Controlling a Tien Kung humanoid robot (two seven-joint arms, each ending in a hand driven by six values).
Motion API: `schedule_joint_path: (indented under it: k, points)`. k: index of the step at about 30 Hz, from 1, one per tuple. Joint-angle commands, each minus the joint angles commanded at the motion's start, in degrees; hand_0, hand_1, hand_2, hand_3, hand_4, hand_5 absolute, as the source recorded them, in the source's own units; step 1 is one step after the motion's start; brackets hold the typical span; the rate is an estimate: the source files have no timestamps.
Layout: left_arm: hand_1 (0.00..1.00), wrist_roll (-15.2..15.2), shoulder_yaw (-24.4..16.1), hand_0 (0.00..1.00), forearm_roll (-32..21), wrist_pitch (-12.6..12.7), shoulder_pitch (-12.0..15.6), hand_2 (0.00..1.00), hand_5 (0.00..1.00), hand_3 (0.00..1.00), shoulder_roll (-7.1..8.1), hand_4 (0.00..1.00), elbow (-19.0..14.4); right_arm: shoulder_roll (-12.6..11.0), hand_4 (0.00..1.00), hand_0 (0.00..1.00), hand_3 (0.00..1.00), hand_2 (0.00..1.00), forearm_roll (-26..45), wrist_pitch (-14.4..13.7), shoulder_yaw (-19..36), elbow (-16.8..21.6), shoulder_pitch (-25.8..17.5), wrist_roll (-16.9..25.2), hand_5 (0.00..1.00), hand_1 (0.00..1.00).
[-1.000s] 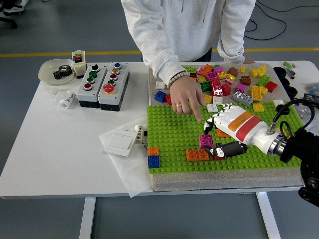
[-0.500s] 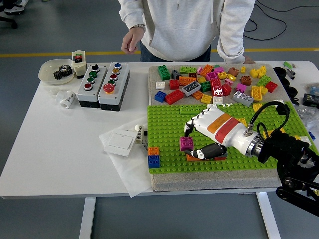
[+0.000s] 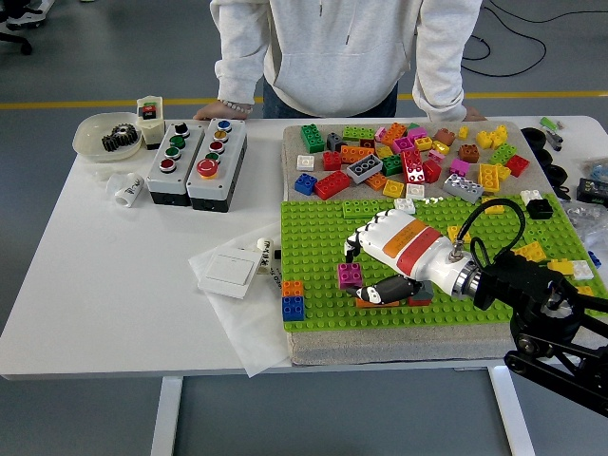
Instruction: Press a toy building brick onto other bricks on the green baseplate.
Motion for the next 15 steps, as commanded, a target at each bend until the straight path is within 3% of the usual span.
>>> schedule_joint_path:
  k: [15]
  points:
    - [0.785,0.03,0.0,0.789,0.14,-0.07,-0.03,0.785,0.622,0.58,0.0,0.611,0.0,-0.2,0.698,0.614,0.481,0.545,1.28,-0.99,-0.43,-2.16,-0.96,1.35,0.367,0.507]
